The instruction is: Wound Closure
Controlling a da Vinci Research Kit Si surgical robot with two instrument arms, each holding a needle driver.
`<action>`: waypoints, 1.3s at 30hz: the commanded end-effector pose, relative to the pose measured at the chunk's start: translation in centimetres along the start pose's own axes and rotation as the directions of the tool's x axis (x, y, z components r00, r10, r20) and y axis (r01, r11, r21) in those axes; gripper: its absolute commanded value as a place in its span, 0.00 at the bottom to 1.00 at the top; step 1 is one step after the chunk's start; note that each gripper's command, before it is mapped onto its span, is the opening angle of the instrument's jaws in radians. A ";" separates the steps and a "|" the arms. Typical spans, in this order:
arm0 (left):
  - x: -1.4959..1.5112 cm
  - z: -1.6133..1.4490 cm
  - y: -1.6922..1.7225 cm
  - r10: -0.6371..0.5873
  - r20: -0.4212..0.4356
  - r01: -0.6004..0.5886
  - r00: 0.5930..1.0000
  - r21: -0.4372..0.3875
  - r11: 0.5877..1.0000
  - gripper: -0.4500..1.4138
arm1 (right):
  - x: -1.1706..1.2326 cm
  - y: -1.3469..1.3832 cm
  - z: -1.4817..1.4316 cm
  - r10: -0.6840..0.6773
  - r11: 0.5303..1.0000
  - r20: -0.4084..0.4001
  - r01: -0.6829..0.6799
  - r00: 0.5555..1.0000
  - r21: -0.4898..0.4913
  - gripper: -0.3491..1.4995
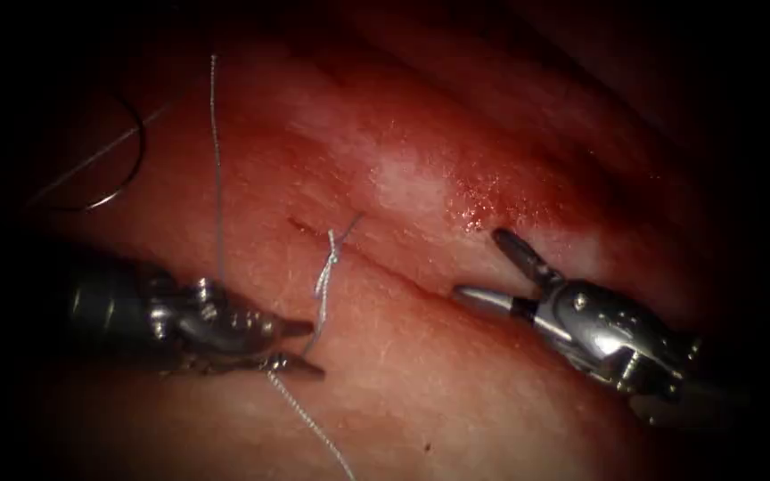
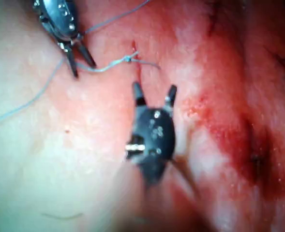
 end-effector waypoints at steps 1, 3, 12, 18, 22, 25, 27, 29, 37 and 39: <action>-0.01 0.08 0.03 -0.013 -0.001 0.013 1.000 -0.003 1.000 0.37 | -0.06 -0.04 0.07 0.001 1.000 -0.001 -0.001 1.000 0.002 0.59; -0.02 0.08 0.00 -0.057 -0.001 0.057 0.998 -0.025 0.998 0.33 | -0.05 -0.04 0.07 0.001 1.000 -0.001 -0.001 1.000 0.002 0.58; -0.05 -0.08 -0.15 -0.066 -0.004 0.066 0.998 0.022 0.998 0.00 | -0.05 -0.07 0.09 0.002 1.000 -0.001 -0.002 1.000 0.000 0.58; 0.03 -0.26 -0.21 -0.034 -0.032 0.036 0.999 0.078 0.996 0.00 | -0.04 -0.12 0.11 -0.004 1.000 -0.003 0.004 1.000 0.022 0.58; 0.15 -0.44 -0.23 -0.010 -0.099 0.018 0.995 0.080 0.997 0.00 | -0.04 -0.27 0.27 -0.079 0.991 0.018 0.077 0.997 0.107 0.60; 0.23 -0.55 -0.24 0.005 -0.128 0.006 0.992 0.087 0.996 0.00 | -0.03 -0.43 0.46 -0.240 0.952 -0.032 0.242 0.970 0.187 0.58; 0.25 -0.59 -0.24 0.006 -0.140 0.006 0.990 0.089 0.996 0.00 | 0.01 -0.53 0.57 -0.321 0.923 -0.059 0.326 0.945 0.204 0.60; 0.28 -0.64 -0.25 0.010 -0.160 0.005 0.987 0.093 0.996 0.00 | 0.03 -0.64 0.68 -0.381 0.903 -0.062 0.385 0.923 0.192 0.66; 0.30 -0.72 -0.24 0.018 -0.176 -0.001 0.984 0.097 0.995 0.00 | 0.07 -0.81 1.04 -0.428 0.893 -0.028 0.428 0.903 0.143 0.80; 0.30 -0.72 -0.24 0.022 -0.176 -0.005 0.984 0.094 0.996 0.00 | 0.08 -0.81 1.08 -0.433 0.891 -0.027 0.433 0.901 0.138 0.80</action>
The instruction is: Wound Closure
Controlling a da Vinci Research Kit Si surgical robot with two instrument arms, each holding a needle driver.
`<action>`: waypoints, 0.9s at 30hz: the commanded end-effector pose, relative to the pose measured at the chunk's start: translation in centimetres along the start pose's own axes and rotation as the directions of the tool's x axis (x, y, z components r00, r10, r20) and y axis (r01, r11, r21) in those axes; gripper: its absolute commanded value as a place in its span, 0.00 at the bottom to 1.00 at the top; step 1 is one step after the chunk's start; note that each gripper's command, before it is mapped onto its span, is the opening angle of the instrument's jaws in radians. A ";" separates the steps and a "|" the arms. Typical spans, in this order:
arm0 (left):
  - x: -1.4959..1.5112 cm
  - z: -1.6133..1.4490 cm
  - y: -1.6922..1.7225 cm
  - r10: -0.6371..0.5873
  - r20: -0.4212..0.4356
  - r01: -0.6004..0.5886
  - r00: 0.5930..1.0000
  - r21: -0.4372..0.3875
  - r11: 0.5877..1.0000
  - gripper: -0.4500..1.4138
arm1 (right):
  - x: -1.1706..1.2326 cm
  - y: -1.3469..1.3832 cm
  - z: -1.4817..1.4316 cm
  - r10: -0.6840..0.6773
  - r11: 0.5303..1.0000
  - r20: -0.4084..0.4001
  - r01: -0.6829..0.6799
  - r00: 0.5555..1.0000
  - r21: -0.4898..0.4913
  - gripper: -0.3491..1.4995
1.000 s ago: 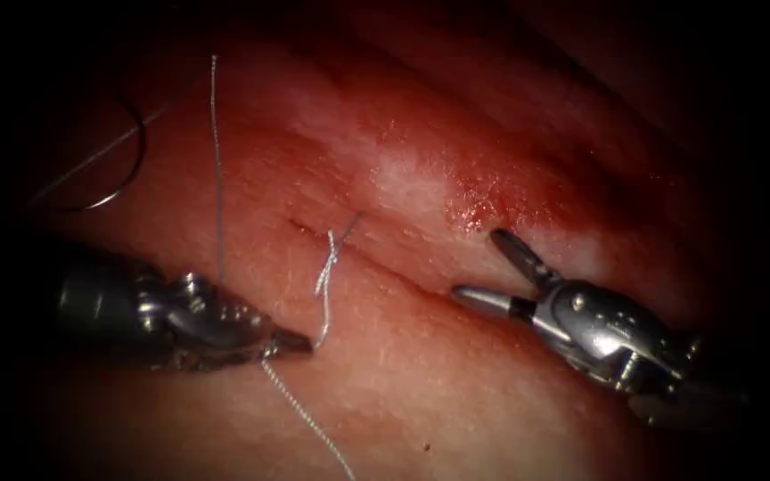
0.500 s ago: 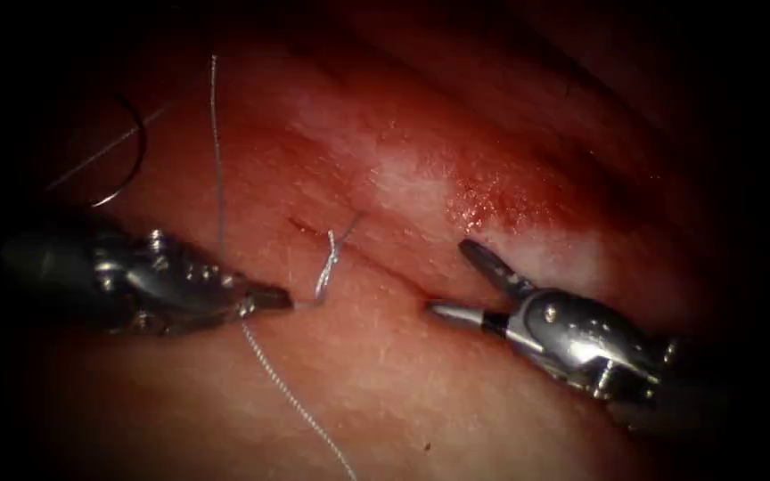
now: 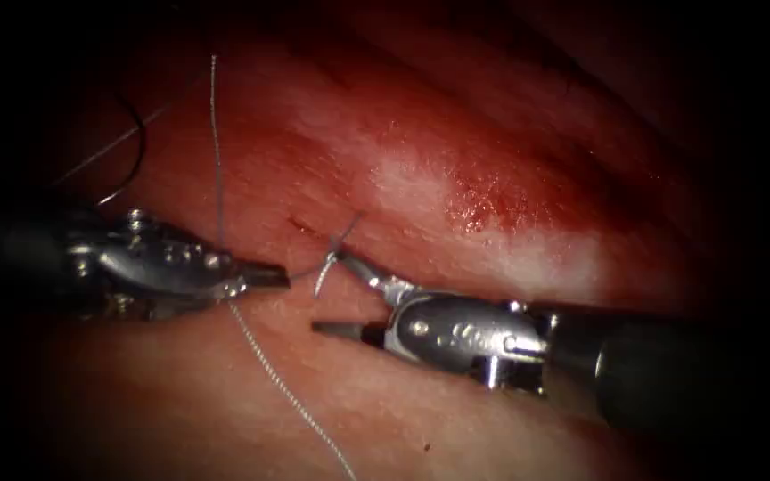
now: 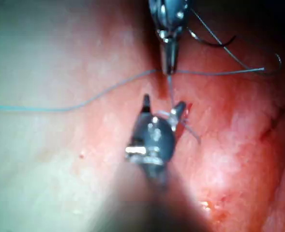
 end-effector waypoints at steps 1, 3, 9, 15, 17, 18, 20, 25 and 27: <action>-0.01 0.08 0.03 0.000 0.001 0.000 1.000 -0.006 1.000 0.00 | -0.02 -0.03 0.12 -0.003 1.000 -0.001 0.003 1.000 -0.004 0.80; -0.02 0.09 0.06 0.000 0.000 0.000 1.000 -0.012 1.000 0.00 | 0.01 -0.04 0.21 -0.007 1.000 0.005 0.007 1.000 -0.010 0.79; -0.02 0.10 0.08 0.004 -0.001 -0.004 1.000 -0.016 1.000 0.00 | 0.03 -0.06 0.52 -0.036 0.999 0.008 0.036 0.999 -0.029 0.79; -0.01 0.09 0.11 0.002 -0.001 -0.002 1.000 -0.021 1.000 0.00 | 0.00 -0.05 0.68 -0.043 0.998 0.011 0.043 0.999 -0.037 0.77; -0.01 0.09 0.12 0.007 -0.001 -0.007 1.000 -0.023 1.000 0.00 | 0.00 -0.03 0.74 -0.048 0.998 0.014 0.048 0.999 -0.043 0.76; -0.01 0.09 0.13 0.007 -0.001 -0.007 1.000 -0.023 1.000 0.00 | 0.00 -0.03 0.76 -0.048 0.998 0.013 0.048 0.999 -0.042 0.76; -0.01 0.09 0.14 0.007 -0.002 -0.007 1.000 -0.028 1.000 0.00 | 0.00 -0.04 0.83 -0.049 0.998 0.013 0.049 0.999 -0.042 0.76; -0.01 0.07 0.15 0.006 -0.002 -0.006 1.000 -0.029 1.000 0.00 | -0.01 -0.02 0.92 -0.061 0.997 0.011 0.062 0.998 -0.041 0.74; 0.00 0.07 0.16 0.005 -0.002 -0.005 1.000 -0.032 0.999 0.00 | -0.05 -0.01 0.92 -0.070 0.997 0.011 0.070 0.997 -0.041 0.53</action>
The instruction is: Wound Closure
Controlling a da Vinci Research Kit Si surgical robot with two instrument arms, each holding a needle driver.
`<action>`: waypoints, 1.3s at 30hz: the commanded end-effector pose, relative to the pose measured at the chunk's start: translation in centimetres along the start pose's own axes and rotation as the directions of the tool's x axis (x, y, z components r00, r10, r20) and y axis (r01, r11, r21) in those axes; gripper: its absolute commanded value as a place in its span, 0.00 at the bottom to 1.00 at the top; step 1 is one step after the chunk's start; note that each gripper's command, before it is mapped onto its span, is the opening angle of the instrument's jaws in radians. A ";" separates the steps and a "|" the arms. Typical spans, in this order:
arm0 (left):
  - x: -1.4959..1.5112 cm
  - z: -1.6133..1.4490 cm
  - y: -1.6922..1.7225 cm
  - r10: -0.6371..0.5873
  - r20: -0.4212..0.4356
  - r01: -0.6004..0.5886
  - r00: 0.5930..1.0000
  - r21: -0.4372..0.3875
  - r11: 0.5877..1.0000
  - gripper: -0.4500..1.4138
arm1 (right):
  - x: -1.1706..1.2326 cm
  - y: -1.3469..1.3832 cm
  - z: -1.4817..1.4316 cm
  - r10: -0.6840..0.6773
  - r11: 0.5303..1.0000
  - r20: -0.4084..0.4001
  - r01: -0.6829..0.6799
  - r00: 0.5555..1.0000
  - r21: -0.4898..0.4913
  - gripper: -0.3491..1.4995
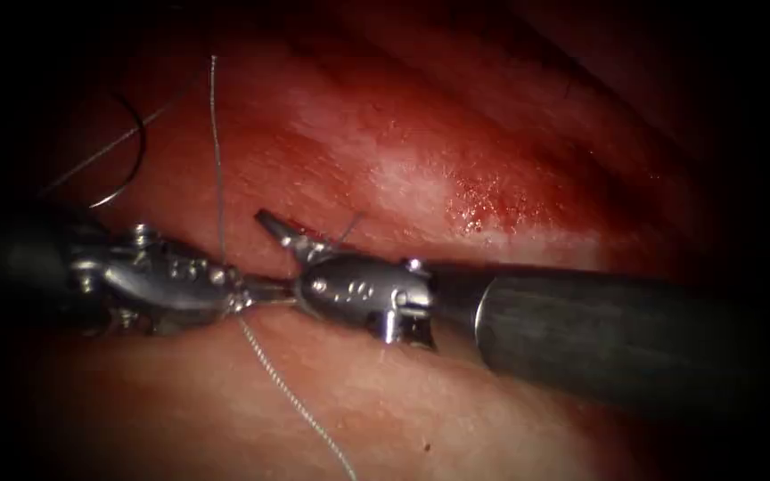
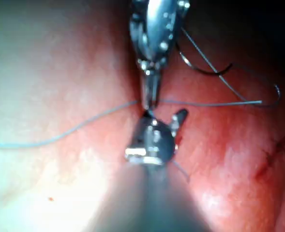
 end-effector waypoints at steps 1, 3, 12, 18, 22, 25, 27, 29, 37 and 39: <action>-0.01 0.07 0.03 0.005 0.001 -0.005 1.000 -0.004 1.000 0.00 | -0.06 -0.05 0.06 -0.003 1.000 -0.003 0.003 1.000 0.004 0.07; -0.01 0.06 0.04 0.005 0.001 -0.005 1.000 -0.005 1.000 0.00 | -0.08 -0.06 0.04 -0.017 1.000 -0.001 0.017 1.000 0.016 0.00; 0.00 -0.11 0.06 0.010 -0.001 -0.010 1.000 -0.018 1.000 0.00 | -0.03 -0.04 -0.08 -0.036 0.999 0.004 0.036 0.999 0.009 0.00; -0.44 -0.59 -0.09 0.045 -0.010 -0.045 0.999 -0.037 0.998 0.00 | 0.09 0.17 -0.54 0.044 0.999 -0.002 -0.044 0.999 -0.025 0.79; -0.95 -0.80 -0.49 0.064 -0.021 -0.065 0.998 -0.029 0.997 0.01 | 0.10 0.30 -0.73 0.054 0.998 -0.006 -0.054 0.999 -0.046 0.78; -1.29 -0.80 -0.86 0.080 -0.025 -0.079 0.996 0.012 0.997 0.00 | 0.09 0.29 -0.72 0.052 0.998 -0.005 -0.052 0.999 -0.047 0.76; -1.45 -0.74 -0.98 0.084 -0.028 -0.084 0.996 0.015 0.996 0.00 | 0.10 0.28 -0.71 0.052 0.997 -0.005 -0.052 0.999 -0.048 0.75; -1.54 -0.66 -1.05 0.087 -0.016 -0.087 0.996 0.003 0.996 0.00 | 0.10 0.27 -0.70 0.052 0.997 -0.005 -0.052 0.999 -0.048 0.75; -1.60 -0.47 -1.03 0.091 0.019 -0.090 0.996 -0.017 0.996 0.00 | 0.11 0.28 -0.70 0.053 0.997 -0.005 -0.053 0.999 -0.049 0.74; -1.62 -0.46 -1.01 0.098 0.065 -0.097 0.993 -0.022 0.995 0.22 | 0.11 0.27 -0.70 0.053 0.997 -0.005 -0.053 0.999 -0.048 0.74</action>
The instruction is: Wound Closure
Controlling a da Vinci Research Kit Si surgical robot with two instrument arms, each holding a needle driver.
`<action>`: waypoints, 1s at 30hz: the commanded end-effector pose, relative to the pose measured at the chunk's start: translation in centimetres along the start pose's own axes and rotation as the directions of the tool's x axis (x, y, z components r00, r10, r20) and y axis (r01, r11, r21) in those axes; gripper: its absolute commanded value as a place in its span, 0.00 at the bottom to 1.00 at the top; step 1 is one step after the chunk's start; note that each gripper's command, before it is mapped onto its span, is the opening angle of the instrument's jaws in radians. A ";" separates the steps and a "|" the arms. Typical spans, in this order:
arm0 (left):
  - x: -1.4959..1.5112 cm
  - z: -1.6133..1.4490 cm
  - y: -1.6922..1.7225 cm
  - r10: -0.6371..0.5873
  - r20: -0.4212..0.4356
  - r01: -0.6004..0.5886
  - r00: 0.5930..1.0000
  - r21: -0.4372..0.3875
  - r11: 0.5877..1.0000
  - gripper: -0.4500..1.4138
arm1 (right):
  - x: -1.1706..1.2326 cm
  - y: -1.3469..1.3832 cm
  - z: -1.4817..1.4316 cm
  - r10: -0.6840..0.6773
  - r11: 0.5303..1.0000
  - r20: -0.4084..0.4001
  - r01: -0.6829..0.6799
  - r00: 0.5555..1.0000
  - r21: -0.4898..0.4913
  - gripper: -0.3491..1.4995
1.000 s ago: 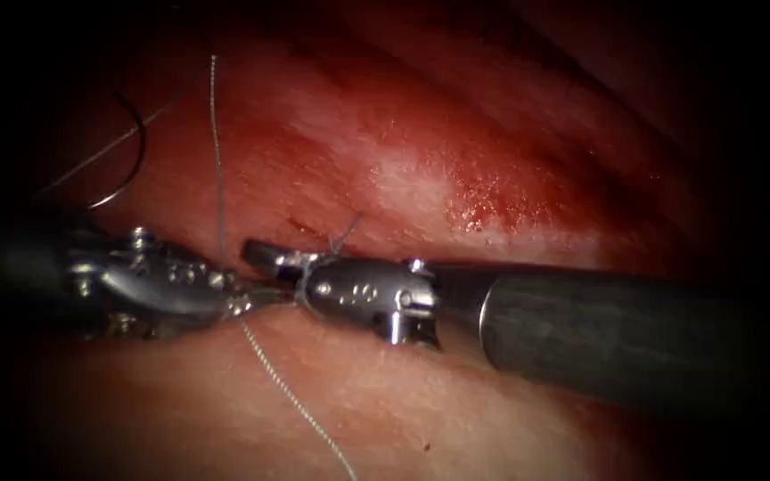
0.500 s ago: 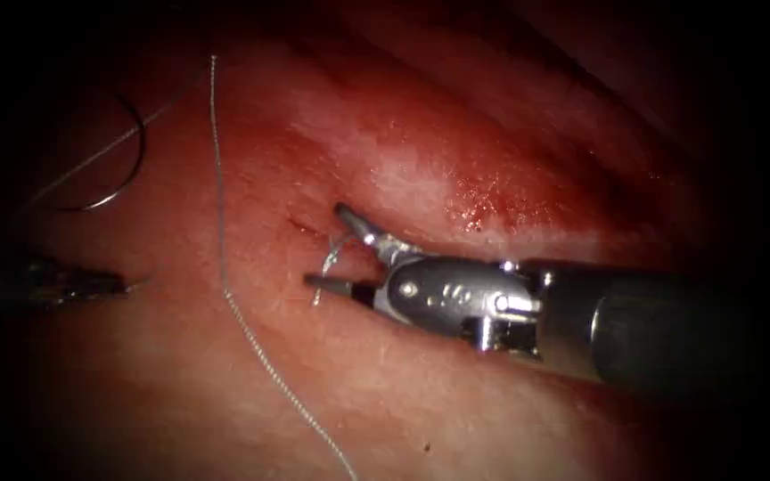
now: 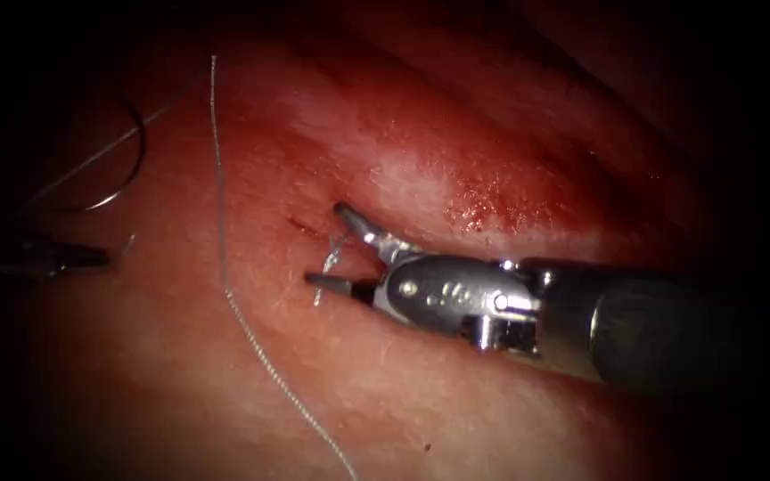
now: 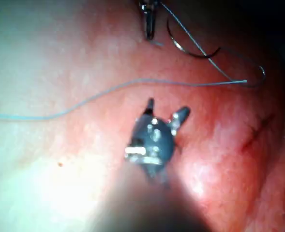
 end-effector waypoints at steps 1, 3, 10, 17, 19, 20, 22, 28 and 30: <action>-0.03 0.08 0.03 0.004 0.026 -0.004 1.000 0.002 1.000 0.40 | -0.02 -0.05 0.06 0.000 1.000 -0.002 0.000 1.000 0.002 0.74; -0.03 0.09 -0.02 0.010 0.058 -0.010 0.998 -0.004 1.000 0.84 | -0.02 -0.05 0.06 0.000 1.000 -0.002 0.000 1.000 0.003 0.74; -0.02 -0.01 -0.02 0.013 0.064 -0.012 0.998 -0.018 1.000 0.90 | -0.02 -0.05 0.04 0.000 1.000 -0.003 0.000 1.000 0.004 0.73; 0.45 -0.34 0.06 -0.007 -0.031 0.006 1.000 -0.029 1.000 0.65 | -0.02 -0.05 0.04 0.000 1.000 -0.003 0.000 1.000 0.004 0.72; 0.54 -0.34 0.00 -0.017 -0.073 0.015 0.997 -0.023 1.000 0.62 | -0.02 -0.05 0.04 0.001 1.000 -0.003 0.000 1.000 0.004 0.72; 0.58 -0.34 -0.03 -0.022 -0.084 0.021 0.996 -0.020 1.000 0.62 | -0.02 -0.06 0.04 0.001 1.000 -0.003 0.000 1.000 0.004 0.72; 0.67 -0.31 -0.10 -0.034 -0.105 0.032 0.994 -0.018 0.999 0.61 | -0.02 -0.06 0.04 0.001 1.000 -0.003 -0.001 1.000 0.004 0.72; 0.75 -0.20 -0.33 -0.045 -0.128 0.044 0.991 -0.010 0.999 0.45 | -0.01 -0.06 0.04 0.001 1.000 -0.003 -0.001 1.000 0.005 0.71; 0.73 -0.17 -0.41 -0.042 -0.128 0.042 0.991 -0.005 0.999 0.45 | -0.01 -0.06 0.04 0.001 1.000 -0.003 -0.001 1.000 0.005 0.71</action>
